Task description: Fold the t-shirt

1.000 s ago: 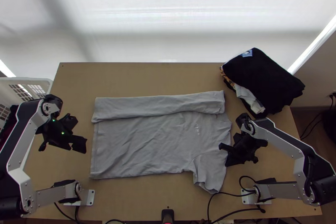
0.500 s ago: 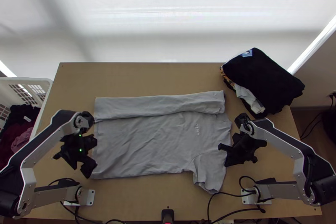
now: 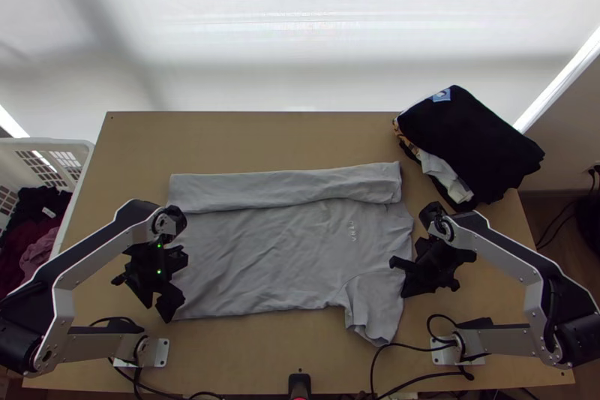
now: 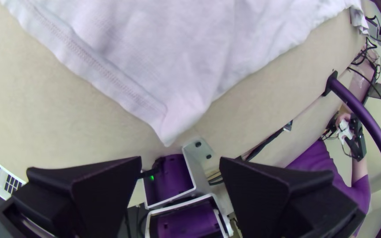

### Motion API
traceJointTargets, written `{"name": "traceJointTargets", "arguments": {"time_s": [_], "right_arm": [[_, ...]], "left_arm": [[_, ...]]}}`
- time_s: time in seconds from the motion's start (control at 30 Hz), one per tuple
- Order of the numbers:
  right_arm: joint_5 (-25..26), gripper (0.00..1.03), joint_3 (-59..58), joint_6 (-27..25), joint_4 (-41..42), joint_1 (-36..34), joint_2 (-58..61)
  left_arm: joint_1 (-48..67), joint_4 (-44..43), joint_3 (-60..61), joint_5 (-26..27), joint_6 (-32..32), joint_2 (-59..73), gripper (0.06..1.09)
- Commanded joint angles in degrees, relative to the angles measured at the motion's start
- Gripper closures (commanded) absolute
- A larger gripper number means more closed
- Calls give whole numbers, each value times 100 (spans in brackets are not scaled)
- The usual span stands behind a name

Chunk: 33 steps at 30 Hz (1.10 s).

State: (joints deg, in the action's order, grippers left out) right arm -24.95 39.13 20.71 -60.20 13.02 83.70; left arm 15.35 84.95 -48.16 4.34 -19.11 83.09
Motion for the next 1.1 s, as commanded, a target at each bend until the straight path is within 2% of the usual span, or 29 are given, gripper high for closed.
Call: {"name": "traceJointTargets", "arguments": {"time_s": [0.0, 0.03, 0.07, 0.13, 0.17, 0.67, 0.77, 0.87, 0.9, 1.07], "right_arm": [[-1, 100, -187, -14, 114, 34, 146], [-1, 100, -187, -14, 114, 34, 146], [-1, 100, -196, -14, 114, 26, 146], [-1, 100, -196, -23, 114, 17, 146], [-1, 100, -196, -23, 114, 17, 146], [-1, 100, -187, -23, 114, 8, 111], [-1, 100, -187, -23, 114, 26, 120], [-1, 100, -187, -23, 114, 34, 111], [-1, 100, -187, -23, 114, 34, 103], [-1, 100, -178, -41, 114, -1, 23]], "left_arm": [[117, -31, 202, 120, 74, 146, 23], [134, -40, 219, 146, 74, 173, 23], [143, -66, 211, 173, 74, 190, 28], [143, -128, 211, 217, 74, 208, 44], [152, -171, 228, 217, 83, 269, 47], [231, -347, 246, 120, 74, 700, 49], [240, -488, 193, 120, 92, 700, 66], [196, -672, 132, 120, 110, 674, 101], [187, -690, 96, 120, 110, 665, 105], [38, -646, -79, 155, 48, 603, 105]]}}
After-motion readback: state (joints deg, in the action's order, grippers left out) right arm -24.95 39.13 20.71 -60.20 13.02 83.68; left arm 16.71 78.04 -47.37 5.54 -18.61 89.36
